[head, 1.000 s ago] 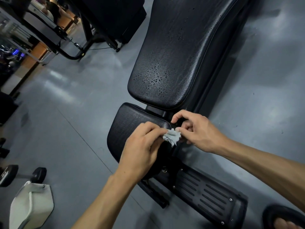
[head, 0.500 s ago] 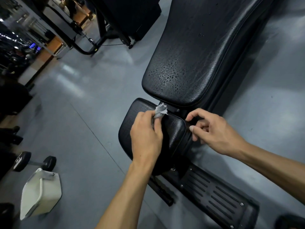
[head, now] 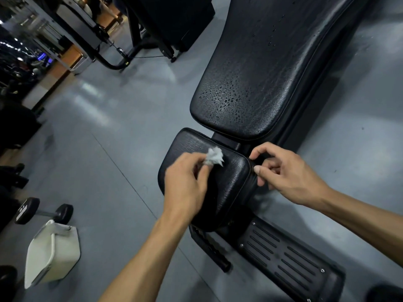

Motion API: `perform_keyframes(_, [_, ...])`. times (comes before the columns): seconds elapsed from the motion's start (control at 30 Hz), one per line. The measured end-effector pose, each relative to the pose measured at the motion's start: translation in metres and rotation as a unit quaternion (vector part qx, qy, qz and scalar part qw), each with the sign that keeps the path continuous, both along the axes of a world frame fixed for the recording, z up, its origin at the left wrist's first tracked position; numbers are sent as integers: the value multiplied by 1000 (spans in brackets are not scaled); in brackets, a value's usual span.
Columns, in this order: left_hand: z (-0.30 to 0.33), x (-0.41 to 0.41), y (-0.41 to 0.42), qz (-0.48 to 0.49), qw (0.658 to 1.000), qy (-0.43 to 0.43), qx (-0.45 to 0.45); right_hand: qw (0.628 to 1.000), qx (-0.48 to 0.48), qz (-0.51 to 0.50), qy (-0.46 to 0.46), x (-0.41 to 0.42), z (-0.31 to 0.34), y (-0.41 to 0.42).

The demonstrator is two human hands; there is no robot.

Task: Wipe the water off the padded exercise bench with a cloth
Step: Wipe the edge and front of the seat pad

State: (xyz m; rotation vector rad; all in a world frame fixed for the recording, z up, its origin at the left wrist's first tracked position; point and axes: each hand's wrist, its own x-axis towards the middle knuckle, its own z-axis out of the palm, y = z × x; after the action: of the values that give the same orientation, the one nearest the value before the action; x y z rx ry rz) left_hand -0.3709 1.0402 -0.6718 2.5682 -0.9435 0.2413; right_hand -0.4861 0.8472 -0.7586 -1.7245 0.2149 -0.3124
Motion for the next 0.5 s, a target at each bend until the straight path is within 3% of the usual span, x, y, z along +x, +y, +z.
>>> perform_keyframes(0.1, [1, 2, 11, -35, 999, 1, 4, 1000, 1, 6, -1, 1, 0, 0])
perform_keyframes(0.27, [9, 54, 7, 98, 994, 36, -16, 1000, 0, 7, -3, -1, 0, 1])
perform_keyframes(0.43, [10, 30, 24, -16, 998, 51, 40, 1000, 0, 10, -2, 0, -1, 0])
perform_keyframes(0.5, [10, 44, 29, 11, 999, 30, 40, 1000, 3, 13, -4, 0, -1, -1])
